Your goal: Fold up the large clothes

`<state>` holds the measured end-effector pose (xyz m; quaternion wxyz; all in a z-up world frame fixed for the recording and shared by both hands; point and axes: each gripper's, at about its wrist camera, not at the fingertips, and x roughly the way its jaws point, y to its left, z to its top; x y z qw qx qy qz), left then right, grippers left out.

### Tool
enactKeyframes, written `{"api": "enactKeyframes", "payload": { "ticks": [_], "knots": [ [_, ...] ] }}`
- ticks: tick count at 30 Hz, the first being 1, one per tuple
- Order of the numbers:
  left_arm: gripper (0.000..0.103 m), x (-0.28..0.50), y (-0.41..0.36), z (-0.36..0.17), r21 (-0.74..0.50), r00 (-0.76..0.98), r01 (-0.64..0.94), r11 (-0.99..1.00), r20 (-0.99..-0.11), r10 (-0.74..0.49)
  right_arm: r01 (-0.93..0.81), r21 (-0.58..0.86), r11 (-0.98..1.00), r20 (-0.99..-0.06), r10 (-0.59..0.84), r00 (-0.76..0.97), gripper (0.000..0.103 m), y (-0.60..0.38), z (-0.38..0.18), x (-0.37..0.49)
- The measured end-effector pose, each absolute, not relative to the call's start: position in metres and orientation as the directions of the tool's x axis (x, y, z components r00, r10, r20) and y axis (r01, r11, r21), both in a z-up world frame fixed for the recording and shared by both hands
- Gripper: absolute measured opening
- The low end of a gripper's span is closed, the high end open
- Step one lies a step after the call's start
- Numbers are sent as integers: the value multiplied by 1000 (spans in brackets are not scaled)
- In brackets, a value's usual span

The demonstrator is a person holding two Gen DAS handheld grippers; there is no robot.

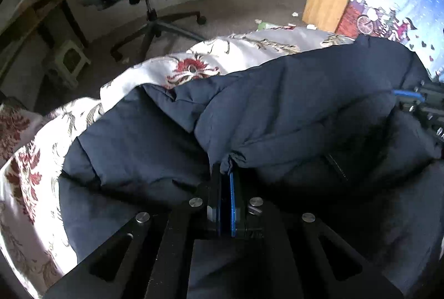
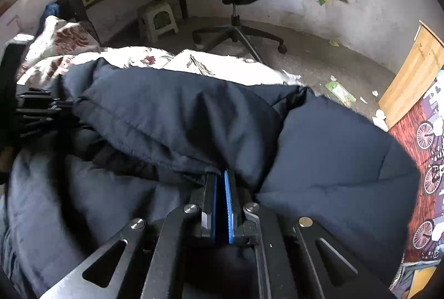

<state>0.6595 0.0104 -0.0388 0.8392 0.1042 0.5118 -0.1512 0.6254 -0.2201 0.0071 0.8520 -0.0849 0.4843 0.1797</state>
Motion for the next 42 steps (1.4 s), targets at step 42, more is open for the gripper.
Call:
{"api": "enactKeyframes", "payload": {
  "ticks": [42],
  "knots": [
    [1,659,-31,-57,29,443,463,886,-873,-203,-347,87,934,-905,220,364,2,-221,-18,645]
  ]
}}
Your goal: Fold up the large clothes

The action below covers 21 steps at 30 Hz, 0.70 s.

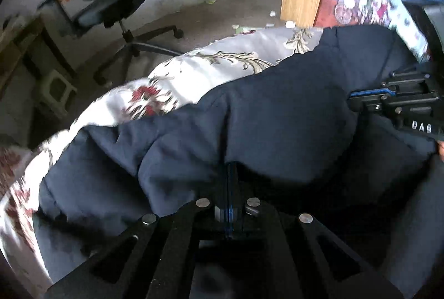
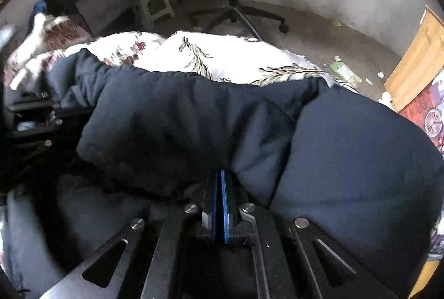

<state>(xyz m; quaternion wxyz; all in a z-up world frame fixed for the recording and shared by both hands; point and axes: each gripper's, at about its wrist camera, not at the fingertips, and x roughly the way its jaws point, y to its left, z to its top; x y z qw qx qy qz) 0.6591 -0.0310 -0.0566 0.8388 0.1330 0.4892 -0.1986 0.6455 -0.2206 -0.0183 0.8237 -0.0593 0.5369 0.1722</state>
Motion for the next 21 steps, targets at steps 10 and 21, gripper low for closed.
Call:
{"api": "enactKeyframes", "payload": {
  "ticks": [10,21],
  "knots": [
    [1,675,-26,-71,32,324,388,921,-940,-104,-282,-26,959,-937,75,342,0,-223,-30,649],
    [1,654,-8,-64,-43,397,329,943,-900,-180,-381,120,917,-835,301,460,4,-190,29,625]
  ]
}}
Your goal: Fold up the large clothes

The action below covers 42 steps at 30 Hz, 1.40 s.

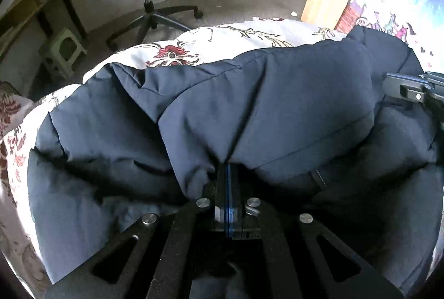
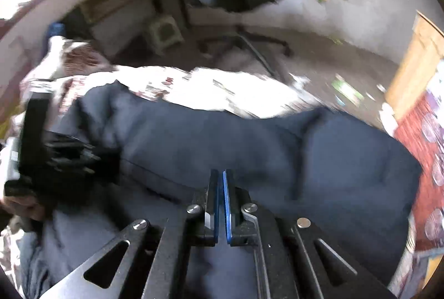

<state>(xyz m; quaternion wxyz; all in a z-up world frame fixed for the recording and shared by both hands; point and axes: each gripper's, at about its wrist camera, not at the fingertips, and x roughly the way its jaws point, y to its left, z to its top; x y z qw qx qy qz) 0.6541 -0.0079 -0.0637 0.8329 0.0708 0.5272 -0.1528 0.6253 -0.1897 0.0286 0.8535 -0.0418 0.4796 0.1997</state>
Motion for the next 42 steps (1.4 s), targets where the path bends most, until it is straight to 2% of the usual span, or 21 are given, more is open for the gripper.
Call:
{"api": "enactKeyframes", "payload": {
  "ticks": [2,5,8,12,16,20,22,24,25,27,28,30,32,35,39,42],
  "knots": [
    [1,658,-11,-60,-34,403,331,943,-899,-173,-421,127,898,-834,326,444,4,-168,25,631],
    [1,653,-14,-61,-22,406,337,941,-898,-166,-424,68,903,-899,240,366,5,-140,-6,644],
    [1,648,-13,-63,-40,417,331,943,-890,-184,-431,39,901,-908,213,362,3,-139,-26,647],
    [1,642,-13,-65,-27,455,313,949,-873,-175,-381,125,916,-876,282,390,2,-154,-34,643],
    [1,633,-6,-54,-58,491,275,960,-850,-191,-337,208,918,-822,350,448,3,-172,-19,630],
    [5,618,6,-32,-142,534,229,963,-809,-246,-313,179,933,-792,326,517,4,-177,5,607],
    [12,606,10,-17,-155,566,218,964,-784,-254,-321,148,935,-767,314,559,15,-177,18,592],
    [28,594,14,-3,-158,592,217,963,-764,-258,-303,133,944,-743,298,600,45,-181,28,579],
    [33,590,16,3,-156,605,215,964,-754,-257,-293,126,948,-726,289,624,47,-183,33,572],
    [51,579,20,16,-149,636,201,968,-732,-245,-283,111,953,-696,278,662,48,-185,40,562],
    [54,573,22,24,-143,650,194,970,-722,-236,-272,109,956,-679,271,682,49,-187,44,556],
    [60,561,28,37,-131,675,180,975,-704,-220,-247,109,963,-655,257,710,61,-191,48,548],
    [65,551,32,46,-132,686,166,977,-697,-210,-214,99,972,-620,229,750,66,-197,55,533],
    [68,533,38,63,-151,704,152,977,-677,-214,-194,87,977,-597,207,775,74,-202,66,516],
    [85,507,41,85,-168,755,135,977,-621,-211,-198,64,978,-572,198,796,90,-204,87,492],
    [87,486,41,103,-173,784,148,974,-580,-222,-196,61,979,-555,196,808,93,-204,105,472]
  ]
}}
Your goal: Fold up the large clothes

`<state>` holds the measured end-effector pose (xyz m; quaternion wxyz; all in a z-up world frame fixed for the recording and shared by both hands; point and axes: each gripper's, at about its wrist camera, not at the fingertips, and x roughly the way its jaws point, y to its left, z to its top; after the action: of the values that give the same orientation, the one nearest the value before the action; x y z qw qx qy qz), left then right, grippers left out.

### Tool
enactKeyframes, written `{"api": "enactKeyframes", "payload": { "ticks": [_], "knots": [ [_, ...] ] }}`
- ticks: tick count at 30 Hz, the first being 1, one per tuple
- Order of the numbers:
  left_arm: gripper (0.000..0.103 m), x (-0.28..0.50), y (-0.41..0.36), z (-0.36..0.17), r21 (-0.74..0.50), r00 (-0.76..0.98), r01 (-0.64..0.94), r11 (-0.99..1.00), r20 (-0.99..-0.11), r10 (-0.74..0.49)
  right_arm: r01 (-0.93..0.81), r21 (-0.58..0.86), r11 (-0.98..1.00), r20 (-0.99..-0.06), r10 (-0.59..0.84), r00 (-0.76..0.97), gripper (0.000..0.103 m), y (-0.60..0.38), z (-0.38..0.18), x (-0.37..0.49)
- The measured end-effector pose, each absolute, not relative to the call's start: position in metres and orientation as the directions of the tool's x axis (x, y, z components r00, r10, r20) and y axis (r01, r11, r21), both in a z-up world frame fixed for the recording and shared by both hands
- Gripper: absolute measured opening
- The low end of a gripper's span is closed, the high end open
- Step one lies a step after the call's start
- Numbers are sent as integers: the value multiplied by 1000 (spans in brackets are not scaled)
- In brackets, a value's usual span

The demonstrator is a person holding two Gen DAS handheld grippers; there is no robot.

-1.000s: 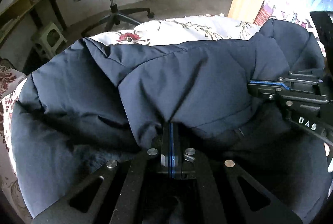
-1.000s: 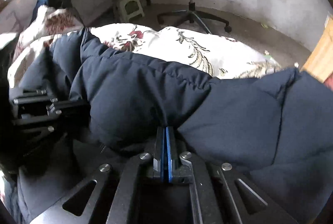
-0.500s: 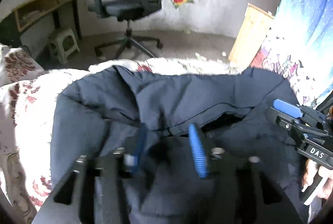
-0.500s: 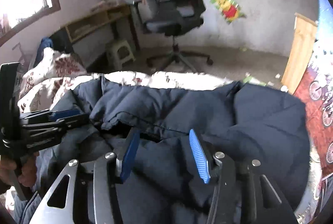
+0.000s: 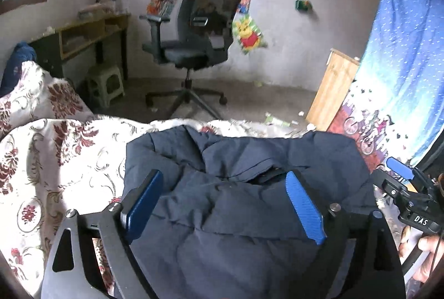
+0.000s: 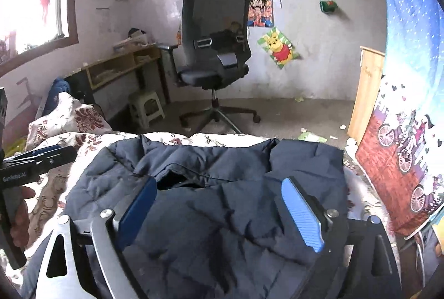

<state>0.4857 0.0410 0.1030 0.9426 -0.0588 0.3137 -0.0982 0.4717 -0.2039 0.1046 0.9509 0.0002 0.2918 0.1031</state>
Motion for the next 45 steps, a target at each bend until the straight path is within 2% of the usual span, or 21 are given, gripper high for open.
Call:
{"api": "enactKeyframes", "payload": {
  "ticks": [6,17,30,45],
  "knots": [
    [96,441,43,133,-168,835,161,973,-503,-225,-188,70,980,-529,196,826,101,-205,128,429],
    [97,378,49,143,-189,861,143,972,-460,-216,-183,37,982,-492,177,853,103,-202,154,354],
    [97,298,29,126,-92,850,135,987,-501,-163,-197,12,980,-480,178,859,103,-203,151,267],
    [97,197,-6,106,46,868,209,977,-469,-163,-194,-51,980,-501,143,853,103,-211,131,181]
  ]
}}
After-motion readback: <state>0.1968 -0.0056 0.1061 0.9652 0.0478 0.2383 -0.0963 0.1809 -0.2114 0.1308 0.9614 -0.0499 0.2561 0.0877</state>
